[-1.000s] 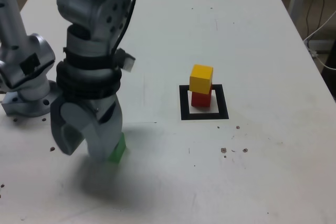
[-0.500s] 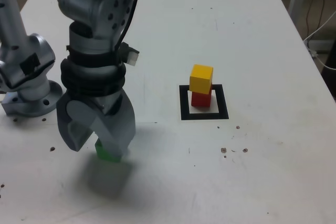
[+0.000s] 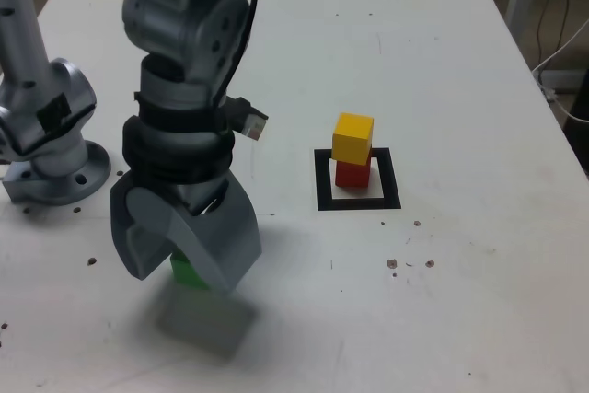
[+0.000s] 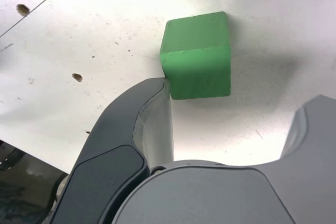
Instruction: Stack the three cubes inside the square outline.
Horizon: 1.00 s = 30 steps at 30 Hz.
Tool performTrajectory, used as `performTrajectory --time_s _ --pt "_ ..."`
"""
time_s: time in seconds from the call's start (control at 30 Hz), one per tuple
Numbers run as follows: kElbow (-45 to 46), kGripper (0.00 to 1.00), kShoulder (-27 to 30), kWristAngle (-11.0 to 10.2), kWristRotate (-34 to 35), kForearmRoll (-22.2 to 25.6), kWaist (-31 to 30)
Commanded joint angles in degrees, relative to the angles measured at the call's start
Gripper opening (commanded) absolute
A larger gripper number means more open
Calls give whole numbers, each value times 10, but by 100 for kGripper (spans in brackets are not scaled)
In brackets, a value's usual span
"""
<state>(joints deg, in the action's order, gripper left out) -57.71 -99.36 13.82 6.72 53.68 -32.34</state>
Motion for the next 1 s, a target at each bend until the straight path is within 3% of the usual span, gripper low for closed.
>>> performTrajectory --time_s 0.0,0.27,0.97 --pt "17 97 -13 2 -9 -20 10" --pt "46 95 -15 6 -26 -49 34" --pt "4 95 -43 7 -35 -43 40"
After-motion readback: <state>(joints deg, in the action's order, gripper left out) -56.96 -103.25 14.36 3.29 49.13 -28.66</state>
